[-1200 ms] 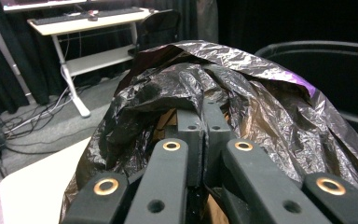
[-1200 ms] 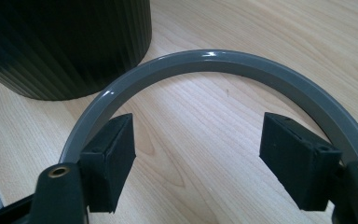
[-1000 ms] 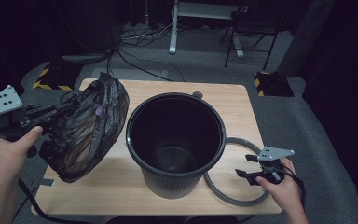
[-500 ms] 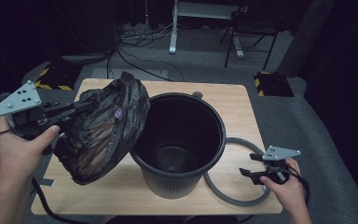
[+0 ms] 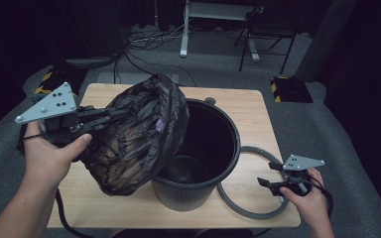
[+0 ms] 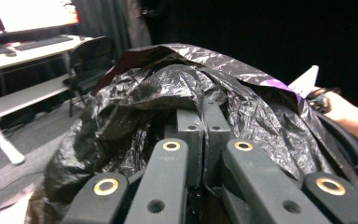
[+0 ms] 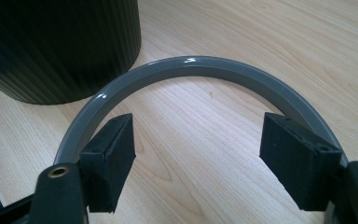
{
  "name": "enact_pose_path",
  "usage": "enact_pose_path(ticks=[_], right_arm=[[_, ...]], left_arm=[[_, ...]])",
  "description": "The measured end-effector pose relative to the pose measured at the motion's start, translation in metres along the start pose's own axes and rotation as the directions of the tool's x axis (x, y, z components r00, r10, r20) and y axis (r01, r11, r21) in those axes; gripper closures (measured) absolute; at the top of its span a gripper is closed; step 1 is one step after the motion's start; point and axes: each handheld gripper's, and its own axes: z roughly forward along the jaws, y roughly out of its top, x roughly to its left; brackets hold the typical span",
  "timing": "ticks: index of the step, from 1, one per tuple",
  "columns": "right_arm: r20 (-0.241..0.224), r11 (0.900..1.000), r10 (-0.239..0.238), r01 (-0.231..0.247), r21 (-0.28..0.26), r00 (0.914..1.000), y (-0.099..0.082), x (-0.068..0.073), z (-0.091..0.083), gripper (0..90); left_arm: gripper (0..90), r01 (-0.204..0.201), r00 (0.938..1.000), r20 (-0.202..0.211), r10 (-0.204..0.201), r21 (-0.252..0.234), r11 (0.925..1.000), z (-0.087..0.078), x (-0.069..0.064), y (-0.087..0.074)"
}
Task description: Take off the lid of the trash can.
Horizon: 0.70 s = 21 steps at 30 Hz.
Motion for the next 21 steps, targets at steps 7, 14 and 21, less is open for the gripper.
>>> enact_pose_path(ticks=[7,14,21], right_arm=[[0.000,1.0000,0.005,-0.005,-0.008,1.0000,-0.001,-0.001,-0.002,27.0],[0.002,0.9999,0.008,-0.008,-0.013,1.0000,-0.002,-0.002,-0.006,26.8],[0.001,0.9999,0.006,-0.006,-0.013,1.0000,-0.002,-0.002,-0.007,26.7]], left_arm=[[89.0,-0.026,0.9985,0.049,0.025,0.011,0.9996,0.025,-0.012,0.011],[89.0,-0.051,0.9927,0.109,0.052,-0.009,0.9987,0.047,-0.027,0.023],[89.0,-0.078,0.9833,0.163,0.080,-0.016,0.9968,0.069,-0.042,0.032]])
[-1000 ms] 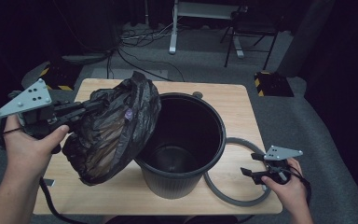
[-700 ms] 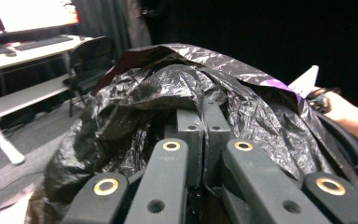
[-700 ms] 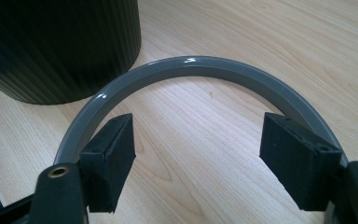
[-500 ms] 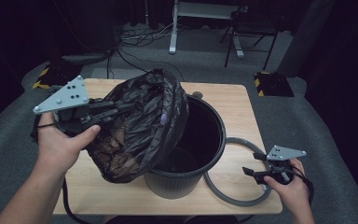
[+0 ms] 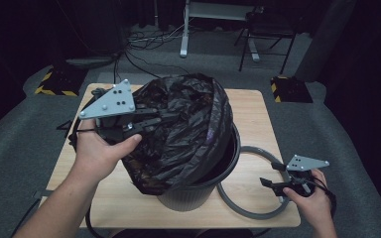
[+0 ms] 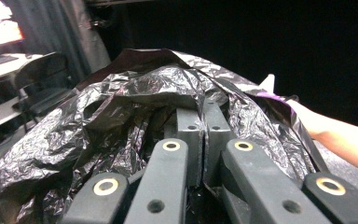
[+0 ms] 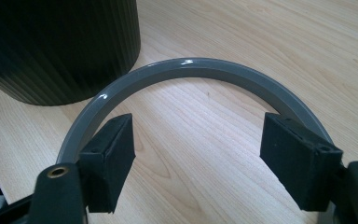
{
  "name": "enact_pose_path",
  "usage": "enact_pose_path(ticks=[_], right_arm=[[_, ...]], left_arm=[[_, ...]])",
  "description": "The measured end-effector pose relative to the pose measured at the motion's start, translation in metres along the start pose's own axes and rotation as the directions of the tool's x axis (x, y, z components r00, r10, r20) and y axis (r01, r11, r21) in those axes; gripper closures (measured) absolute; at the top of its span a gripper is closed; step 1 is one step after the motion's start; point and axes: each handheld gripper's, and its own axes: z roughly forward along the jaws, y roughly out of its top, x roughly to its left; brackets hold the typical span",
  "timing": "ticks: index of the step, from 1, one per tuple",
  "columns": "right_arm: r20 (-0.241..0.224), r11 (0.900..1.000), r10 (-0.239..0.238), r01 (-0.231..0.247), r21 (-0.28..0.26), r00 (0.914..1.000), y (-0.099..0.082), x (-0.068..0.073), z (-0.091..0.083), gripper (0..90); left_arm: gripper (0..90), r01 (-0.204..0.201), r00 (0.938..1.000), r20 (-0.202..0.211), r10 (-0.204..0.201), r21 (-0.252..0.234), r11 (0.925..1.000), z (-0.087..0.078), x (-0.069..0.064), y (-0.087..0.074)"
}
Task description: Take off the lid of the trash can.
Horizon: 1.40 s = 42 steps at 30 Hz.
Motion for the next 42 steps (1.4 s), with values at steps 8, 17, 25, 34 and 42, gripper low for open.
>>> enact_pose_path(ticks=[8,17,25,34,42], right_arm=[[-0.003,1.0000,-0.002,0.002,0.002,1.0000,0.000,0.001,0.001,26.7],[-0.005,0.9998,-0.016,0.016,0.007,0.9999,0.004,0.003,0.001,26.7],[-0.019,0.9993,-0.016,0.015,-0.035,0.9997,0.017,0.005,-0.009,26.1],[-0.026,0.9946,-0.046,0.043,-0.095,0.9986,0.057,0.008,-0.038,25.1],[-0.019,0.9971,-0.070,0.069,-0.033,0.9974,0.085,0.007,-0.050,23.9]], left_arm=[[88.7,-0.022,0.9995,0.024,0.021,0.042,0.9989,0.021,-0.004,0.000],[33.7,-0.019,0.9990,-0.042,0.017,-0.043,0.9989,0.024,-0.005,-0.009],[29.8,0.009,0.9973,-0.071,-0.016,-0.105,0.9944,-0.007,0.001,-0.011],[31.3,0.010,0.9848,-0.172,-0.028,-0.102,0.9947,-0.039,0.016,-0.020],[32.4,0.039,0.9676,-0.247,-0.050,-0.048,0.9981,-0.062,0.028,-0.036]])
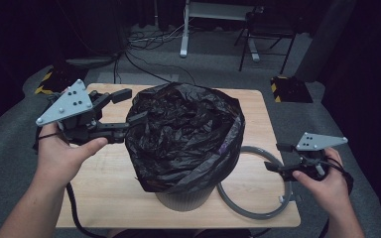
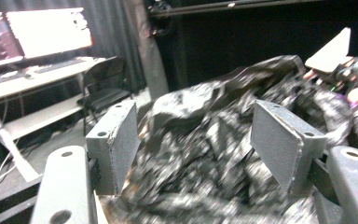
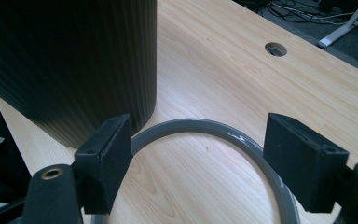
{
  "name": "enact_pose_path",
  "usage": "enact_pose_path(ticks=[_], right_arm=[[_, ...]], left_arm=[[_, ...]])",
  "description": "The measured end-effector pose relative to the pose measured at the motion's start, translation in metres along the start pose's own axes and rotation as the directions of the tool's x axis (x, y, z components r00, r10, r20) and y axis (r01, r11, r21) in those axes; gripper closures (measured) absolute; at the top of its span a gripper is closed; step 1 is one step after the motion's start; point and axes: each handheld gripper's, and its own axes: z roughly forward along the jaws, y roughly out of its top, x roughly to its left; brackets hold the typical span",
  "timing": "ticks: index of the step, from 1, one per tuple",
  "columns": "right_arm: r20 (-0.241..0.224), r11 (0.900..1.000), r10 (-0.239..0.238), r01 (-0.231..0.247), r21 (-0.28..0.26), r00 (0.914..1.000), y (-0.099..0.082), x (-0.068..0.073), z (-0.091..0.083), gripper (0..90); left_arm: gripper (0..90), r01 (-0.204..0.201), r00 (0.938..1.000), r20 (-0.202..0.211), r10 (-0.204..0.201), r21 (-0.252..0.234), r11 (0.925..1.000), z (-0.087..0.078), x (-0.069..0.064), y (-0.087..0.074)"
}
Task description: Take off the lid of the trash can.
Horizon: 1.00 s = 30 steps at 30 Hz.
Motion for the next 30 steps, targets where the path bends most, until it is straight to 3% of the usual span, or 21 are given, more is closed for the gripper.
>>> enact_pose_path(ticks=[5,13,21,30], right_arm=[[-0.022,0.9997,0.004,-0.004,-0.024,0.9998,0.013,-0.003,-0.007,21.8],[-0.004,0.9957,-0.018,0.017,-0.091,0.9998,0.044,-0.005,-0.019,16.6],[-0.018,0.9957,-0.037,0.035,-0.086,0.9992,0.067,-0.003,-0.025,17.4],[-0.034,0.9881,-0.035,0.030,-0.151,0.9988,0.106,0.001,-0.029,24.9]], left_arm=[[37.9,-0.015,0.9999,0.005,0.015,0.032,0.9994,-0.008,0.011,-0.010],[35.7,0.021,0.9997,-0.011,-0.020,0.051,0.9985,-0.017,0.025,-0.025],[32.8,0.040,0.9992,-0.006,-0.040,0.060,0.9974,-0.021,0.036,-0.034],[32.8,0.075,0.9972,0.000,-0.075,0.075,0.9944,-0.014,0.041,-0.042]])
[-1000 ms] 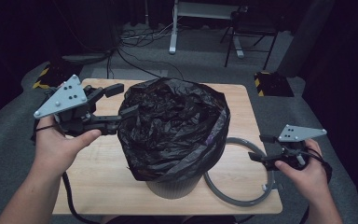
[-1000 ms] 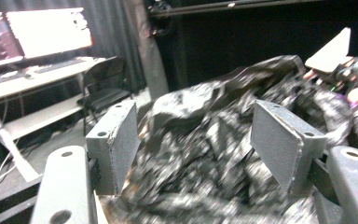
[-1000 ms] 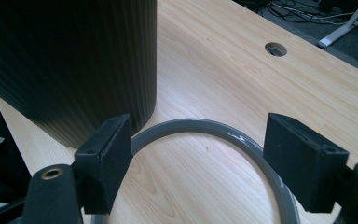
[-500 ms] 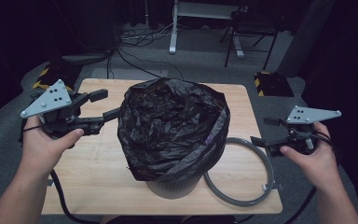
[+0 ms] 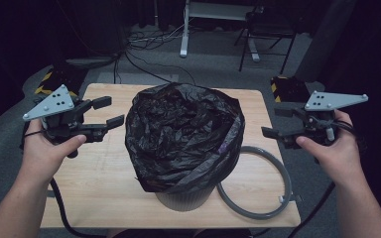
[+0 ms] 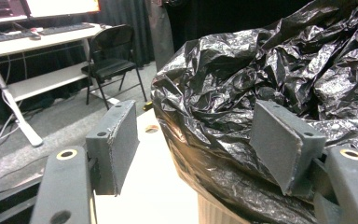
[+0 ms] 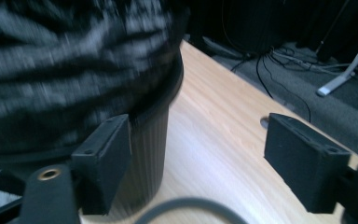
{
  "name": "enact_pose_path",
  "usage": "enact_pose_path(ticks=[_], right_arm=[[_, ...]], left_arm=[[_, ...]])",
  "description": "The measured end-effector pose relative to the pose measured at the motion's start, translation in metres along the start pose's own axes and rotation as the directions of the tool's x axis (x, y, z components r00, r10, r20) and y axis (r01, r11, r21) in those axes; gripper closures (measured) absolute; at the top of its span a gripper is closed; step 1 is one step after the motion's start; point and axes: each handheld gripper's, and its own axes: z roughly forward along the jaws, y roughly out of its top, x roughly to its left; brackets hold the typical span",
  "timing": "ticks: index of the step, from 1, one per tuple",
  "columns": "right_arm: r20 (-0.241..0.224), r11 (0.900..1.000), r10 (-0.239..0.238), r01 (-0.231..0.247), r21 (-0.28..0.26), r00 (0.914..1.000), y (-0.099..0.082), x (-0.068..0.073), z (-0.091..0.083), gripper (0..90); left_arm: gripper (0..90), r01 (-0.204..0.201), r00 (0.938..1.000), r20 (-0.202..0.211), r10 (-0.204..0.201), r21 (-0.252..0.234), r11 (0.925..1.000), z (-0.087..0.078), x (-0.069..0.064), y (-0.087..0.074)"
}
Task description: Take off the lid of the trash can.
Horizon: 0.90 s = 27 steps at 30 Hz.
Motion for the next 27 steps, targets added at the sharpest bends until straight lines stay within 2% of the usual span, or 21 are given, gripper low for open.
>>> enact_pose_path(ticks=[7,15,21,24,27], right_arm=[[-0.019,0.9987,0.006,-0.007,-0.050,0.9998,0.027,0.006,0.011,26.8],[-0.048,0.9955,-0.015,0.010,-0.094,0.9987,0.043,0.029,0.032,25.1],[-0.036,0.9978,-0.035,0.033,-0.058,0.9987,0.045,0.039,0.042,25.0],[-0.035,0.9988,-0.018,0.016,-0.047,0.9992,0.041,0.040,0.046,25.1],[-0.050,0.9997,-0.022,0.021,-0.012,0.9985,0.034,0.042,0.045,37.1]], left_arm=[[33.1,-0.008,1.0000,0.003,0.008,0.002,1.0000,0.002,-0.003,-0.002],[33.4,-0.026,0.9996,0.013,0.026,-0.001,0.9997,-0.005,-0.014,-0.006],[33.4,-0.042,0.9980,0.048,0.042,-0.001,0.9991,-0.003,-0.030,-0.010],[33.4,-0.041,0.9975,0.057,0.041,-0.006,0.9991,-0.002,-0.035,-0.014],[33.4,-0.041,0.9973,0.061,0.040,0.001,0.9992,-0.002,-0.038,-0.017]])
